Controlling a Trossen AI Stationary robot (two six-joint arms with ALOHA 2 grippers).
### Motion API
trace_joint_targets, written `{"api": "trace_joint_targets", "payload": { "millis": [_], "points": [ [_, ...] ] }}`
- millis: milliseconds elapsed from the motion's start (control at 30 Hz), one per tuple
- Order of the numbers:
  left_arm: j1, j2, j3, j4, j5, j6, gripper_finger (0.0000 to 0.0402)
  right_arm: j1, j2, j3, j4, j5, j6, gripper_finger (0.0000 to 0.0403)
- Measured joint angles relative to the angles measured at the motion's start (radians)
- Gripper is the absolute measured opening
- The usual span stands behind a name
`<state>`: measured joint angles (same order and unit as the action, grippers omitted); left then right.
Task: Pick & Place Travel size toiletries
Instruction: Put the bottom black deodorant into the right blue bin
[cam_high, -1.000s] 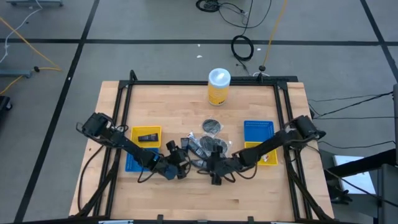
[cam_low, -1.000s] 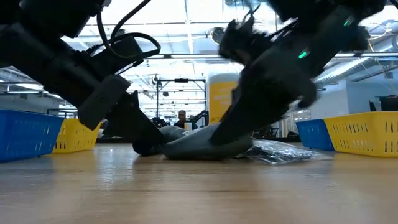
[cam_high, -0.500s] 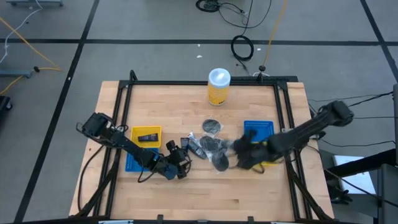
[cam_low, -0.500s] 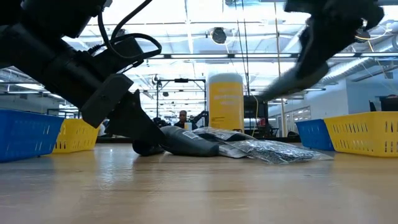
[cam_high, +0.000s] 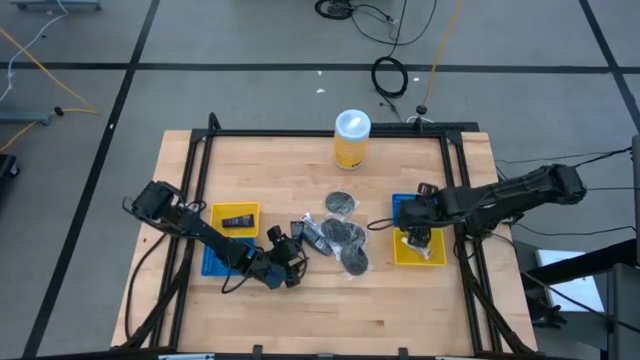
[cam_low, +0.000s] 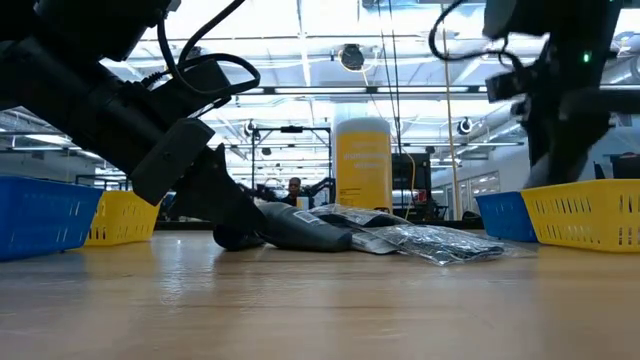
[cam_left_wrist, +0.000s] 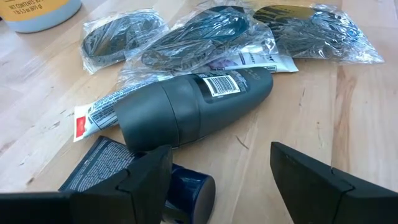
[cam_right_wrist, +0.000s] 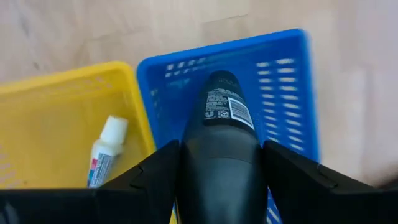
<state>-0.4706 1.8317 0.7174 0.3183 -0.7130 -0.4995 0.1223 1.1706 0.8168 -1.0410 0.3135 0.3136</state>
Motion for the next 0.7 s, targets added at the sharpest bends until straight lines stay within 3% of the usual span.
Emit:
{"api": "trace_joint_targets", "payload": {
  "millis": [100,500,700],
  "points": [
    [0.0,0.0,0.0,0.0,0.0,0.0,0.0266,-0.041,0.0,-0.057,0.064,-0.005,-0.066,0.0205],
    [0.012,0.0,0.0,0.014,0.029,-0.005,0.0267,-0.137,0.025,-0.056,0.091,-0.056,-0.115,0.0211],
    [0.012,0.0,0.0,0.025,0.034,-0.004,0.0266,-0.143,0.072,-0.056,0.178,-0.031,-0.184,0.0224]
  ]
}}
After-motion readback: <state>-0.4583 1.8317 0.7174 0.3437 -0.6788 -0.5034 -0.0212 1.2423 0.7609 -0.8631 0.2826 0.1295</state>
